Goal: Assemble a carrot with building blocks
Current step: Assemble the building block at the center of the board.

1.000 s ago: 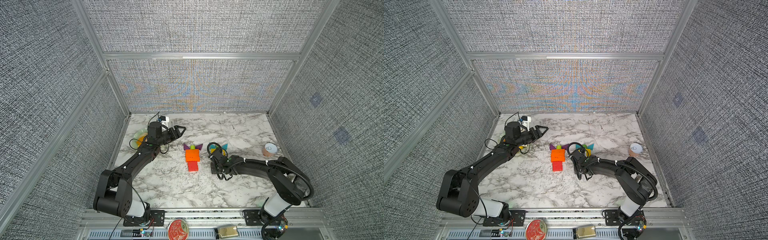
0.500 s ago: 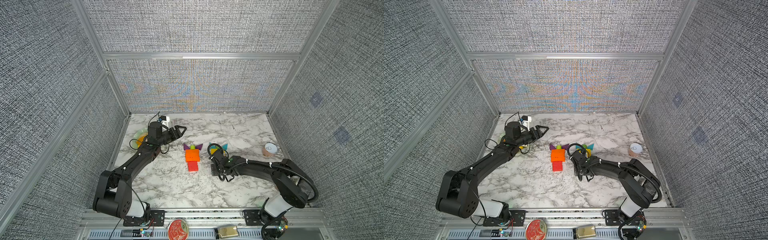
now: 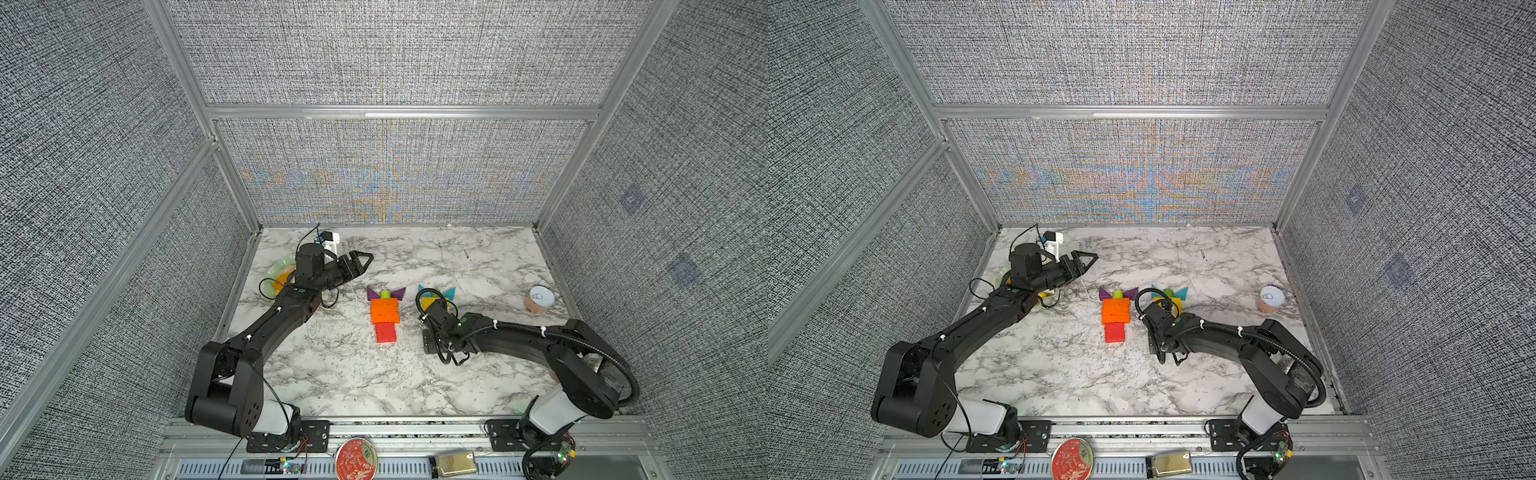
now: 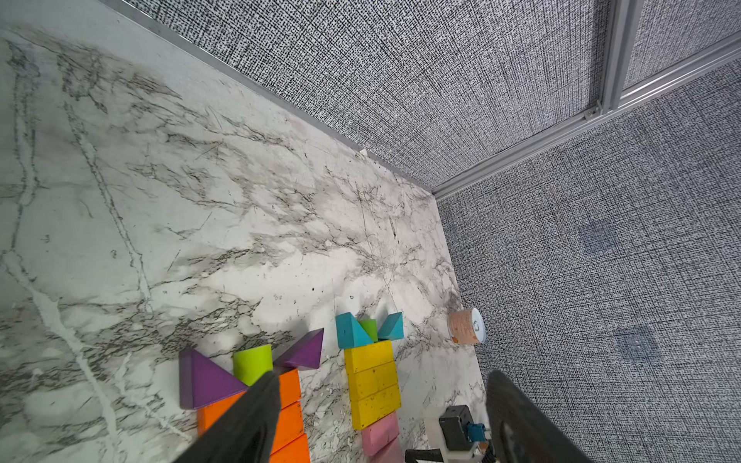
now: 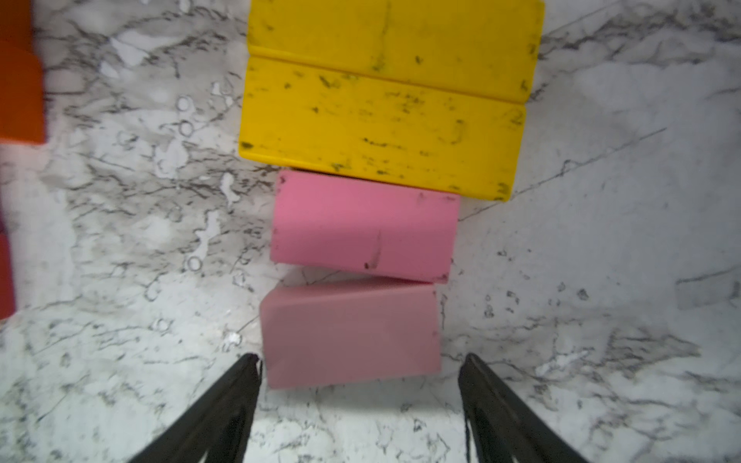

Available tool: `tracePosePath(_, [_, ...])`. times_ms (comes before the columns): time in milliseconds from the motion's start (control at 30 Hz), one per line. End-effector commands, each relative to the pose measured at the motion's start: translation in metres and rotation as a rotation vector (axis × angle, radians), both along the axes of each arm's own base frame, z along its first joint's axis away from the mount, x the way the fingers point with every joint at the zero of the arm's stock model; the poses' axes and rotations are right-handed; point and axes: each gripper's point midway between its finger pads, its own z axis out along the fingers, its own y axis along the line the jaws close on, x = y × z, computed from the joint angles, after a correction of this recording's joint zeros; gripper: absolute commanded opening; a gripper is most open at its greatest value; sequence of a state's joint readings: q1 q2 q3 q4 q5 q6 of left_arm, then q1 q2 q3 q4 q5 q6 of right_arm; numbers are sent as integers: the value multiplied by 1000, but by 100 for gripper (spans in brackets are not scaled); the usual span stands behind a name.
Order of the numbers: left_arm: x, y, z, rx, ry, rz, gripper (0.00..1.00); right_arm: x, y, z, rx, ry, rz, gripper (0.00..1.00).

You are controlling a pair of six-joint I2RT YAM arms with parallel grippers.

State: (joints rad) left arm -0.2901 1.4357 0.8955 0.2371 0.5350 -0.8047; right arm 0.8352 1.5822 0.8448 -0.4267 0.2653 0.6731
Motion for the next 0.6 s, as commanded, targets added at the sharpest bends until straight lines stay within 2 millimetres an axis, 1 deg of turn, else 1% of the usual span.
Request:
tracePosePath(0, [0,-3,9,-8,-35,-18,82,-7,1,5,-4,22,45,82])
tracePosePath(100, [0,-2,9,-8,-37,-18,82,-11,-6,9,-23,19,48,82])
tracePosePath(167, [-1,-4,10,-10,-37,-27,82,-13,-16,8,-64,19,46,81])
tracePosePath(233, [-3,-10,9,-15,-35,-50,82,-13,-24,6,-96,20,40,82])
tracePosePath(333, [-6,-20,4,-7,-23,-82,82,-16,-30,2,-114,32,38,81])
tracePosePath(433, [-9,-26,4,-3,-23,-99,82,-16,-33,-2,-125,39,34,81])
tracePosePath(567, [-10,-28,4,1,-26,-104,82,-10,-34,-6,-129,40,25,81])
